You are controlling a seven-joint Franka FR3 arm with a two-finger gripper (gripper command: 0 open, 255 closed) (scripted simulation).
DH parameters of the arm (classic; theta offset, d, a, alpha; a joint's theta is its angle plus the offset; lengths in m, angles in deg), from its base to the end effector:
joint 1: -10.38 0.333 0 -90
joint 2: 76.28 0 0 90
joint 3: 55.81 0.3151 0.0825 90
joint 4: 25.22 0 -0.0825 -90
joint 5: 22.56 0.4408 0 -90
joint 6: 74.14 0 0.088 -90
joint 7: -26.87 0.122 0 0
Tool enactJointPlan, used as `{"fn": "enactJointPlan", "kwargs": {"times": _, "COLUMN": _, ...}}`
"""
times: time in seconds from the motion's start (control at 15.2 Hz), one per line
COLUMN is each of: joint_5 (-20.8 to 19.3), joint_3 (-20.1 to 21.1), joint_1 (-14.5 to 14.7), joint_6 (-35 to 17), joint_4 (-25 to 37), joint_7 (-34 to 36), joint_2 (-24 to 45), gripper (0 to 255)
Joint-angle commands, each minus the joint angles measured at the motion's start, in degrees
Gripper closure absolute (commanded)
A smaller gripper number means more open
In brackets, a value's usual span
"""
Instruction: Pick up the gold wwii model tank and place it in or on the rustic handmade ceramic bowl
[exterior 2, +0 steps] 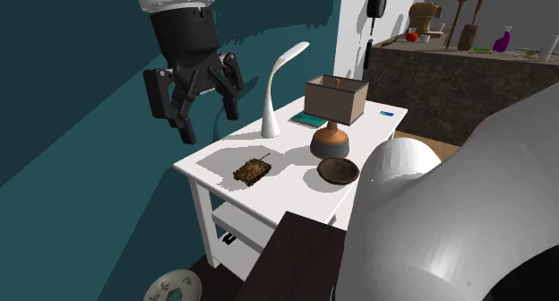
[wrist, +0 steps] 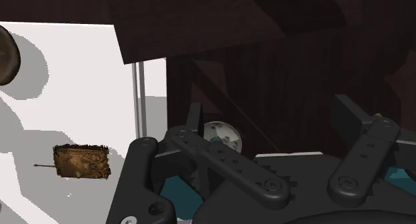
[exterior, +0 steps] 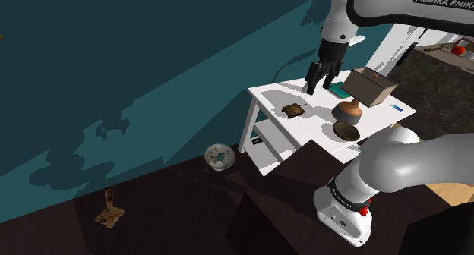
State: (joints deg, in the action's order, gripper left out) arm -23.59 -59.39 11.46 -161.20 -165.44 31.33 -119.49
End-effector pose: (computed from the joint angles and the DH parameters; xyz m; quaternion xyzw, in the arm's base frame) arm 0.3573 -0.0195 0.5113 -0.9949 0.0499 0.0875 0.0101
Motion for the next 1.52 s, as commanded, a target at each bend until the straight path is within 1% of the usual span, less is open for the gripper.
{"fn": "enactJointPlan", "kwargs": {"times": 0.0, "joint_5": 0.0, "joint_3": 0.0, "joint_1": 0.0, "joint_6": 0.0, "joint_4": 0.0, "joint_7": 0.0, "joint_2": 0.0, "gripper": 0}}
{"fn": "enactJointPlan", "kwargs": {"times": 0.33, "joint_5": -1.1, "joint_3": -1.2, "joint_1": -2.7, "joint_6": -10.2, "joint_4": -1.6, "joint_7": 3.5, "joint_2": 7.4, "gripper": 0}}
{"fn": "enactJointPlan", "kwargs": {"times": 0.73, "joint_5": -2.3, "joint_3": -3.0, "joint_1": -5.8, "joint_6": -21.6, "joint_4": -1.2, "joint_7": 7.6, "joint_2": 17.7, "gripper": 0}}
{"fn": "enactJointPlan", "kwargs": {"times": 1.12, "joint_5": -2.9, "joint_3": -5.2, "joint_1": -8.5, "joint_6": -31.7, "joint_4": 1.5, "joint_7": 11.5, "joint_2": 28.9, "gripper": 0}}
{"fn": "enactJointPlan", "kwargs": {"times": 1.45, "joint_5": -2.5, "joint_3": -7.3, "joint_1": -10.6, "joint_6": -38.6, "joint_4": 5.3, "joint_7": 14.2, "joint_2": 38.4, "gripper": 0}}
